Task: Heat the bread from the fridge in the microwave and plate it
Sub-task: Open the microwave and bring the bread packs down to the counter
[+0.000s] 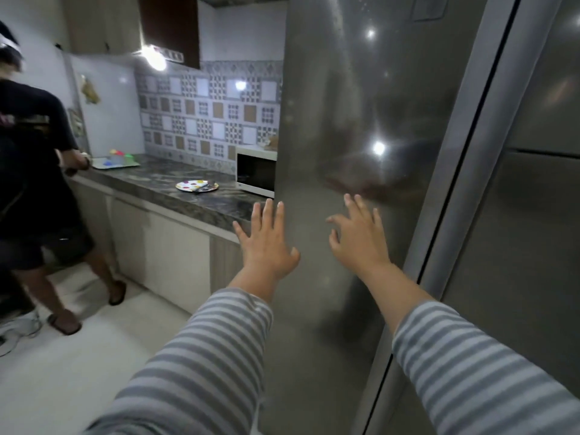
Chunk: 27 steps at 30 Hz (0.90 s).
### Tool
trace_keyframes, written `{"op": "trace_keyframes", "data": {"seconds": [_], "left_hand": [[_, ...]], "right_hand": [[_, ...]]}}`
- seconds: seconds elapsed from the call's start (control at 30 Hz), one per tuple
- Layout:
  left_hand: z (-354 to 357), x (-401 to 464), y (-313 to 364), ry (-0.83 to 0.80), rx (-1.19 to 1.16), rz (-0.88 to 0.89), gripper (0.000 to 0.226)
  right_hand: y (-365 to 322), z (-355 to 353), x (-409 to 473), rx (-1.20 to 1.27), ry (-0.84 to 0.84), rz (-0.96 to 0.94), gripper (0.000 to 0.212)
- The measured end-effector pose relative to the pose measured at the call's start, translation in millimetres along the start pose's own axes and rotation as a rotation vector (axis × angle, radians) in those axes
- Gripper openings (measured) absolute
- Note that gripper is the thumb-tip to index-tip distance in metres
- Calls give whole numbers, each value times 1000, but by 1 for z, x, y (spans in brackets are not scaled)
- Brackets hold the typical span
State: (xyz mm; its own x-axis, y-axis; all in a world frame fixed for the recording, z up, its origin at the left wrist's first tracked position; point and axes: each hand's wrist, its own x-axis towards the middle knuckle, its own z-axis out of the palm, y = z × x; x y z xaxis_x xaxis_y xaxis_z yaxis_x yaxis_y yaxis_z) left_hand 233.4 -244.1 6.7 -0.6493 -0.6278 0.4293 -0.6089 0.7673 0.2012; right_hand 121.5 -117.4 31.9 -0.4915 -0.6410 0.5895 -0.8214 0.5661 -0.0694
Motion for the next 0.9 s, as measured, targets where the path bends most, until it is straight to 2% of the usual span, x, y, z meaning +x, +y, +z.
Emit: {"op": "trace_keyframes", "data": {"seconds": [0.3, 0.47, 0.53, 0.7, 0.9], "left_hand": [[-23, 19, -135, -38, 38, -51, 90], [-13, 71, -222, -279, -38, -45, 65], [-9, 96, -252, -317, -101, -53, 60], [-3, 157, -310, -280, -294, 10, 52], [24, 222, -353, -306, -362, 37, 47]], "right_hand": [[-131, 60, 47, 126, -168, -108, 37], [-193, 94, 95, 189, -436, -35, 32], [-214, 108, 118, 232, -505, 14, 33], [-247, 149, 174, 241, -478, 87, 37], [-255, 198, 230, 217, -493, 125, 39]]}}
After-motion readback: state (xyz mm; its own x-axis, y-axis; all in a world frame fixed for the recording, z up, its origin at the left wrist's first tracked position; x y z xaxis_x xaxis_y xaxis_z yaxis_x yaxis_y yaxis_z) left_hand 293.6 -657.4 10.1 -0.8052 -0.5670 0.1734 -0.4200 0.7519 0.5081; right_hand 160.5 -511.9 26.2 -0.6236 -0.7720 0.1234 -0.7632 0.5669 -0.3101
